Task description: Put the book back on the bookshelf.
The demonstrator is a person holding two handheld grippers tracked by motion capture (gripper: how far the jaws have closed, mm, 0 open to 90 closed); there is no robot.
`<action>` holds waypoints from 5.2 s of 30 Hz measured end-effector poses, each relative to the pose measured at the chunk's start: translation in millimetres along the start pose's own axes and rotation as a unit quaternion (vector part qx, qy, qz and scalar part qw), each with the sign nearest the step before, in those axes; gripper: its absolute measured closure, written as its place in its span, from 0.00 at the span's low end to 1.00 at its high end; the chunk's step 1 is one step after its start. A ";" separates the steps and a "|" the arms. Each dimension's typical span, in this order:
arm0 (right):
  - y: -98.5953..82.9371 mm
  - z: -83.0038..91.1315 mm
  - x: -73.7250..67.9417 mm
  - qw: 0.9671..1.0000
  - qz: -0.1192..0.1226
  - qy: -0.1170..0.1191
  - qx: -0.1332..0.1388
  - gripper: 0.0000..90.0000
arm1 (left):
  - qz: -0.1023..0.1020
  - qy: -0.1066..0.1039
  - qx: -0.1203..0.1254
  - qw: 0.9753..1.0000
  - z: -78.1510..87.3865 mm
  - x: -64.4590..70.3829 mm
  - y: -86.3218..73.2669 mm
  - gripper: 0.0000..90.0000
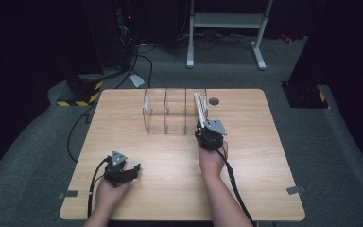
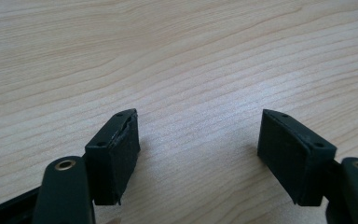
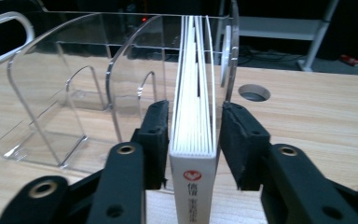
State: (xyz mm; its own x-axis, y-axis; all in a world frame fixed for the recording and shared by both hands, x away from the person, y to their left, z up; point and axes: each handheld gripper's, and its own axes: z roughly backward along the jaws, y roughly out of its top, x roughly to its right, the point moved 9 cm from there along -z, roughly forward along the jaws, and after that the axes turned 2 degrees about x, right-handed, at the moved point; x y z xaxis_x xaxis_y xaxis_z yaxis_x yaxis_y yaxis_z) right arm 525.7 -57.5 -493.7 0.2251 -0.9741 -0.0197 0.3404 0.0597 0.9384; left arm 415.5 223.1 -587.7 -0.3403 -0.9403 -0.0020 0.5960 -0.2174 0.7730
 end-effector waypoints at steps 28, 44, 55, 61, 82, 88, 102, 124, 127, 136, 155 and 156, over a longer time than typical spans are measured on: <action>-44.1 17.9 3.5 0.996 -0.018 0.070 -0.050 0.75 | -0.003 0.000 0.001 1.000 -0.7 -0.1 0.6 0.33; -41.3 9.2 -1.3 0.997 -0.041 0.049 -0.049 0.79 | -0.003 0.000 0.001 1.000 -0.7 -0.1 0.6 0.33; -38.4 3.4 -1.2 0.997 -0.045 0.041 -0.046 0.78 | -0.003 0.000 0.000 1.000 -0.6 -0.1 0.5 0.33; -37.4 1.5 -0.8 0.997 -0.045 0.039 -0.044 0.78 | -0.002 0.000 0.001 1.000 -0.7 0.0 0.6 0.33; -34.5 -4.0 2.9 0.998 -0.041 0.023 -0.041 0.78 | -0.003 0.000 0.000 1.000 -0.6 -0.1 0.5 0.33; -34.1 -5.0 2.5 0.998 -0.042 0.019 -0.041 0.78 | -0.003 0.000 0.000 1.000 -0.6 -0.2 0.5 0.33; -32.7 -7.2 2.0 0.998 -0.040 0.013 -0.042 0.78 | -0.002 0.000 0.001 1.000 -0.7 0.0 0.6 0.33; -26.7 9.8 2.8 0.997 -0.026 0.058 -0.033 0.45 | -0.003 0.000 0.000 1.000 -0.6 -0.1 0.5 0.33; -30.4 17.2 4.3 0.996 -0.012 0.076 -0.037 0.41 | -0.003 0.000 0.000 1.000 -0.6 -0.2 0.5 0.33; -46.8 42.2 21.3 0.995 0.011 0.089 -0.049 0.37 | -0.003 0.000 0.001 1.000 -0.7 -0.1 0.6 0.33; -111.3 86.0 128.3 0.990 0.033 0.018 -0.138 0.33 | -0.002 0.001 0.001 1.000 -0.3 0.2 0.2 0.32; -114.6 88.3 135.6 0.989 0.029 0.014 -0.144 0.32 | -0.002 0.001 0.001 1.000 -0.3 0.2 0.3 0.32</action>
State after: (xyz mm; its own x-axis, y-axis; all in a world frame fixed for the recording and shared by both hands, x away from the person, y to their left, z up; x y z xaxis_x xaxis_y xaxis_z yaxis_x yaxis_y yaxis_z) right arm 436.5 -215.6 -573.3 0.2750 -0.9613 0.0188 0.5711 0.1791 0.8011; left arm 415.8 222.9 -587.6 -0.3417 -0.9398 -0.0066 0.5935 -0.2212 0.7738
